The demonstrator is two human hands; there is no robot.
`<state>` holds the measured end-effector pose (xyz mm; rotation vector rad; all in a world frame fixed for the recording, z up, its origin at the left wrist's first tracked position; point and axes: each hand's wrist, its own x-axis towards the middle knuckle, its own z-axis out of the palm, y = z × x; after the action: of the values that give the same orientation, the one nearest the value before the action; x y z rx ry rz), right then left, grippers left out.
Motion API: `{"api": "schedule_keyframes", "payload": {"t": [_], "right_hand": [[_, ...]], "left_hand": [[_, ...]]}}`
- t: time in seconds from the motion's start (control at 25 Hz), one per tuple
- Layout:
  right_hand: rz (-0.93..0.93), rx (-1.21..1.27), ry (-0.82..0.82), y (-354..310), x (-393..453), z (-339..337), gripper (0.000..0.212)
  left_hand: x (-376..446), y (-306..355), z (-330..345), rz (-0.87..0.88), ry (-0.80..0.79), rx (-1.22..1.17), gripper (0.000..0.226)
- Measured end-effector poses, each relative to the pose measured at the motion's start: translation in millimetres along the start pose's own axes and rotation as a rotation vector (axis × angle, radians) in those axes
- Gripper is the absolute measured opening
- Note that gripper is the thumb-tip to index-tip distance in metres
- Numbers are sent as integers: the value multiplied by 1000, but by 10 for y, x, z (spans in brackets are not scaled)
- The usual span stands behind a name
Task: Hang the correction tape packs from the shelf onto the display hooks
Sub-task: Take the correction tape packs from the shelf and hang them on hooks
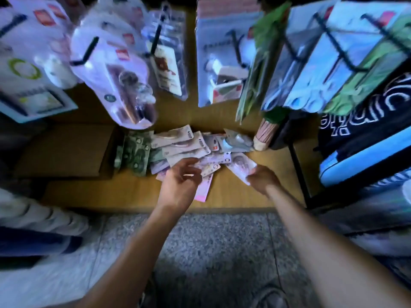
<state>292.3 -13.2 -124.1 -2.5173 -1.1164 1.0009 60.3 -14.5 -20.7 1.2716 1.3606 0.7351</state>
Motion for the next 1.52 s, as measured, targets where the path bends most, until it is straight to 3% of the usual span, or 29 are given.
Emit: {"api": "schedule_keyframes", "payload": {"t": [0.2, 0.36, 0.6, 0.92, 0.96, 1.08, 1.16, 1.52], "right_hand": [[-57, -82, 89, -175, 545, 269, 49], [3, -165, 60, 1, 701, 524, 66], [-1, -240, 166, 74, 693, 560, 55], [164, 23, 105, 243, 508, 614, 95], [172, 75, 84, 307, 488, 602, 91], [146, 226, 16, 460, 372, 569, 46], [109, 253, -52, 499, 259, 545, 29], [-19, 525, -17, 96, -855, -407, 4]], "left_hand": [[73, -420, -67, -107, -3, 71, 34], [96, -561, -146, -141, 13, 106, 35], [86, -653, -165, -162, -15, 109, 37], [38, -587, -94, -121, -78, 128, 36], [17, -578, -91, -117, -83, 131, 36], [-49, -510, -44, -86, -106, 160, 36], [-101, -421, 12, -73, -113, 133, 35], [-468, 382, 128, 60, -134, -51, 33]]}}
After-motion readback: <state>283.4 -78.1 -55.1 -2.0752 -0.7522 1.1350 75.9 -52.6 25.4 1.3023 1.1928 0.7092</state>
